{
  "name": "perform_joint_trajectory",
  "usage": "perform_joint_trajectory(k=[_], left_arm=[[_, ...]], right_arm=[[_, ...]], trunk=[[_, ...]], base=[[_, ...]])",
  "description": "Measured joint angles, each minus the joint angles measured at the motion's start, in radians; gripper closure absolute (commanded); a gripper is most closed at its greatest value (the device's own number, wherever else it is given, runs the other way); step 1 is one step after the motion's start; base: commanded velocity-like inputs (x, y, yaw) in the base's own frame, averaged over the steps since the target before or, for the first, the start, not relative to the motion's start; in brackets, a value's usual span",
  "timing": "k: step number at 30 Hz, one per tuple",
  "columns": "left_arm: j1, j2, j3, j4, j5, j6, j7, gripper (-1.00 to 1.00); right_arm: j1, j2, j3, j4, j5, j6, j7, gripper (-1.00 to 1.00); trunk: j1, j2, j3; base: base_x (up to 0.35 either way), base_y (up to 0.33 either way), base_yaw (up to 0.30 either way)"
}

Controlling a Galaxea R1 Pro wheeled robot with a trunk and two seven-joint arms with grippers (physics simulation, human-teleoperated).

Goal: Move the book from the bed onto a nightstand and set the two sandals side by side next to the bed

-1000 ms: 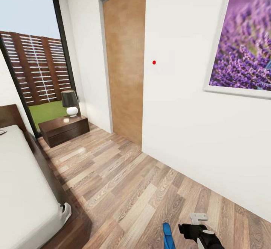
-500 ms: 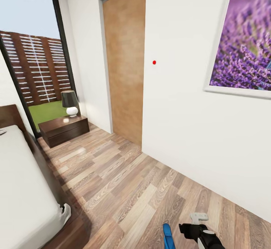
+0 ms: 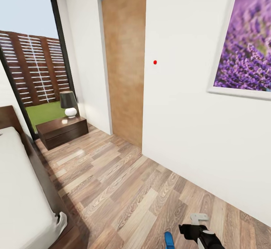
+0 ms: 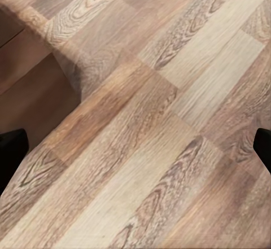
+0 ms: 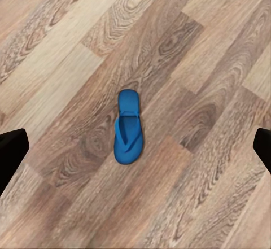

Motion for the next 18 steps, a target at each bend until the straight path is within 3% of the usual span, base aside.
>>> perform_joint_trajectory(k=[13, 17, 18], left_arm=[[0.0, -0.001, -0.002, -0.008, -0.002, -0.005, -0.002, -1.0], [0.0, -0.019, -0.003, -0.097, -0.003, -0.003, 0.001, -1.0], [-0.001, -0.034, -0.004, -0.151, -0.005, 0.002, 0.002, -1.0]], right_arm=[[0.0, 0.003, 0.001, 0.001, 0.004, 0.003, 0.0, -1.0], [0.0, 0.003, 0.001, 0.002, 0.004, 0.003, -0.001, -1.0], [0.0, 0.003, 0.001, 0.002, 0.005, 0.003, -0.001, -1.0]], trunk=[[0.0, 0.0, 0.0], [0.0, 0.0, 0.0], [0.0, 0.0, 0.0]], base=[[0.008, 0.0, 0.0], [0.0, 0.0, 0.0], [0.0, 0.0, 0.0]])
